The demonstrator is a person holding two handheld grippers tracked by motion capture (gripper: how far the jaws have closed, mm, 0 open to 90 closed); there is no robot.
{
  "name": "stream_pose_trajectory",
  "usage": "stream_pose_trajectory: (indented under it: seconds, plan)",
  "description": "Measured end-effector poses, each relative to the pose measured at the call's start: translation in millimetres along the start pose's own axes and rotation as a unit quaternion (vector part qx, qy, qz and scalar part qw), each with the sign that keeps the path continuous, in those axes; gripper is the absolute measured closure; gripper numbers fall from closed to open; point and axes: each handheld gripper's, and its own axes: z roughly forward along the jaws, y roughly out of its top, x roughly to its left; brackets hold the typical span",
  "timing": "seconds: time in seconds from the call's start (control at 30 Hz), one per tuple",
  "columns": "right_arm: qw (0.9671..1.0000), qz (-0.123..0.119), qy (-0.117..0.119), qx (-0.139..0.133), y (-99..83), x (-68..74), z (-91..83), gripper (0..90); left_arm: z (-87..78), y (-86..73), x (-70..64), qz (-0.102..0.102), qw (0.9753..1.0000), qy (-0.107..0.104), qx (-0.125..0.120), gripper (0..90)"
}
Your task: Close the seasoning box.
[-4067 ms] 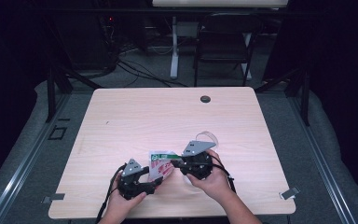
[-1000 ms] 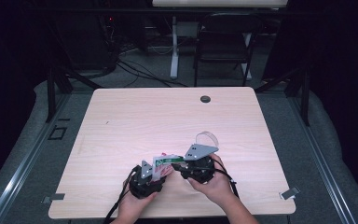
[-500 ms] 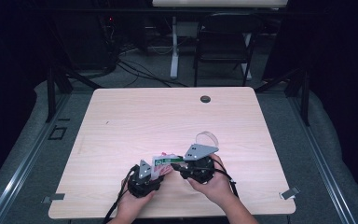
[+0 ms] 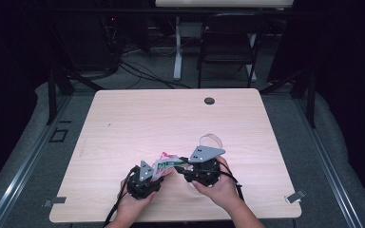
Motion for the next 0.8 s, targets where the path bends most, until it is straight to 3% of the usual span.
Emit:
stream_pose_trajectory:
  seconds: [0.23,0.53,0.67,0.8]
  plan:
    - [1.0,0.0,-0.003,-0.004,2.3,-1.4,-4.4,56.7,-4.4,6.4,1.9,0.009,0.9999,0.001,-0.007,58.9]
    - [0.9996,-0.002,-0.026,-0.005,12.9,-7.3,-12.1,51.6,-2.9,18.7,9.9,-0.001,0.9997,-0.008,-0.023,59.0]
    - [0.9995,-0.003,-0.031,0.007,18.7,-11.4,-9.6,50.1,-1.0,22.7,12.2,-0.008,0.9996,-0.004,-0.028,59.0]
    - [0.9996,0.003,-0.029,0.002,25.3,-15.7,-9.1,48.4,-1.6,23.3,16.2,-0.009,0.9997,0.004,-0.022,59.0]
